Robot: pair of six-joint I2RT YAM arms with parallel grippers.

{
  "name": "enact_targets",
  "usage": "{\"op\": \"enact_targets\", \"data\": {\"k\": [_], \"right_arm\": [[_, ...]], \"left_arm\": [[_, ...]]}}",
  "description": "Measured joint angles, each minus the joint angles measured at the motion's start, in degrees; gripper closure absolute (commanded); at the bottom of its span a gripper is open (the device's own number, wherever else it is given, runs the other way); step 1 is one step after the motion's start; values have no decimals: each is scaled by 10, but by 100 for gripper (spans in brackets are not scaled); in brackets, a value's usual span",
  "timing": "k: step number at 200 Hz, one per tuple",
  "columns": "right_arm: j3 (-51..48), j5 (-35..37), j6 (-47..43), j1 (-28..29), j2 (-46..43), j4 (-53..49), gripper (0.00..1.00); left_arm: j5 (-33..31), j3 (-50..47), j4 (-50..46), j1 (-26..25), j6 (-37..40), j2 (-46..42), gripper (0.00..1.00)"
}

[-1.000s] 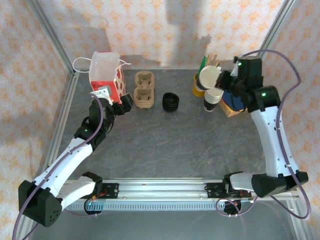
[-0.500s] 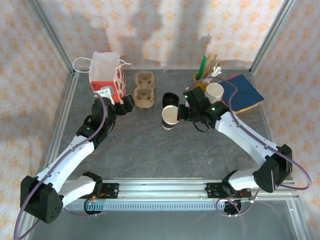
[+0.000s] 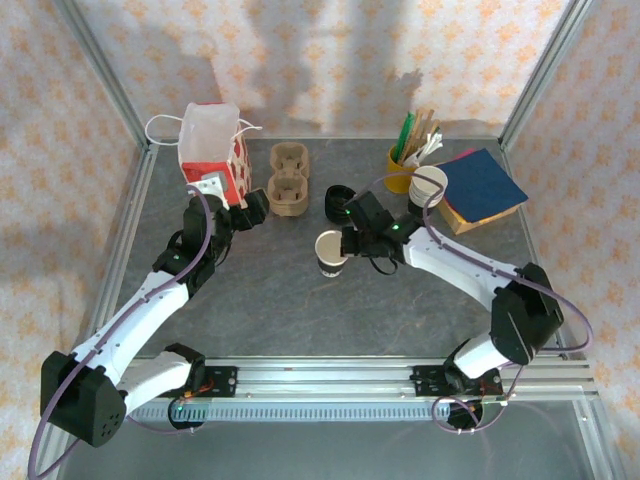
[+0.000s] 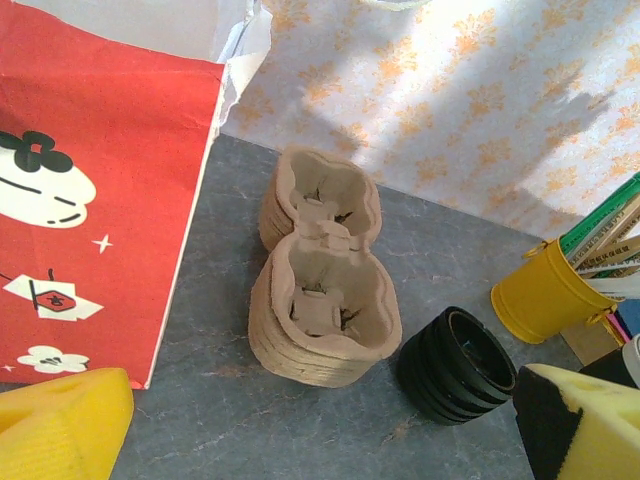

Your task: Pack the takeout coffee

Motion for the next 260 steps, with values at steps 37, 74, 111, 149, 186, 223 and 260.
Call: {"op": "enact_targets", "data": {"k": [37, 74, 111, 149, 186, 223, 260], "right_arm": [[-9, 0, 6, 0, 10, 10, 86], [-9, 0, 12, 1, 10, 14, 72], [-7, 1, 13, 2, 10, 15, 67], [13, 9, 13, 3, 3, 7, 64], [17, 21, 28, 2, -51, 19, 60], [0, 30, 45, -38, -134, 58, 57], [-38, 21, 63, -106, -178, 76, 56]], "left_arm": [[0, 0, 0, 0, 0, 3, 1], [0, 0, 0, 0, -5, 7, 1], [0, 0, 0, -2, -7, 7, 1], [0, 10, -1, -13, -8, 14, 1], [0, 42, -7, -37, -3, 29, 5], [0, 89, -22, -72, 7, 62, 10], [2, 125, -37, -95, 6, 110, 13]]}}
